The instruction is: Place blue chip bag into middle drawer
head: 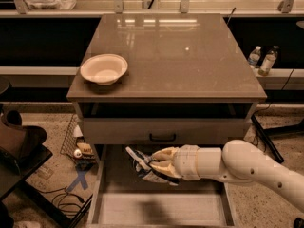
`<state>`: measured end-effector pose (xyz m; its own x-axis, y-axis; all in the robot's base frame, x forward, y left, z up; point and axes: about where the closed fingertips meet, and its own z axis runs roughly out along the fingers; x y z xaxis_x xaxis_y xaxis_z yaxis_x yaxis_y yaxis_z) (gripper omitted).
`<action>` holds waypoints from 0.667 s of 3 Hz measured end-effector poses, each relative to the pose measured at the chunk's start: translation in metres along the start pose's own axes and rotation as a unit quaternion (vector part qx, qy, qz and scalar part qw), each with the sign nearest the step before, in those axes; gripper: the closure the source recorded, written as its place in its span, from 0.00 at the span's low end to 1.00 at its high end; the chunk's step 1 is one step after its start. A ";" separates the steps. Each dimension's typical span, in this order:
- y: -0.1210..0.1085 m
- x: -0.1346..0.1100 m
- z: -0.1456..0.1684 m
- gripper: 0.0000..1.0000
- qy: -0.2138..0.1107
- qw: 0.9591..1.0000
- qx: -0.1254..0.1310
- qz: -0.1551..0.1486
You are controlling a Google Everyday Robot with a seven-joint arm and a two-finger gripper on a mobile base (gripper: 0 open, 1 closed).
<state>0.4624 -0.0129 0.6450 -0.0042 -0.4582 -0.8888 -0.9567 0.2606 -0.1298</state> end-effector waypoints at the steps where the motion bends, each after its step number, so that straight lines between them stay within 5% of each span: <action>1: 0.008 0.007 0.014 1.00 0.053 0.998 0.001 -0.024; 2: 0.025 0.030 0.028 1.00 0.156 0.985 0.015 -0.077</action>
Offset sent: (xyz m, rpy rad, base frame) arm 0.0101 0.0615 -0.0644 -0.6395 -0.2554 -0.0469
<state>0.4466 0.0034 0.6033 0.0459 -0.7320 -0.6798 -0.9438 0.1913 -0.2696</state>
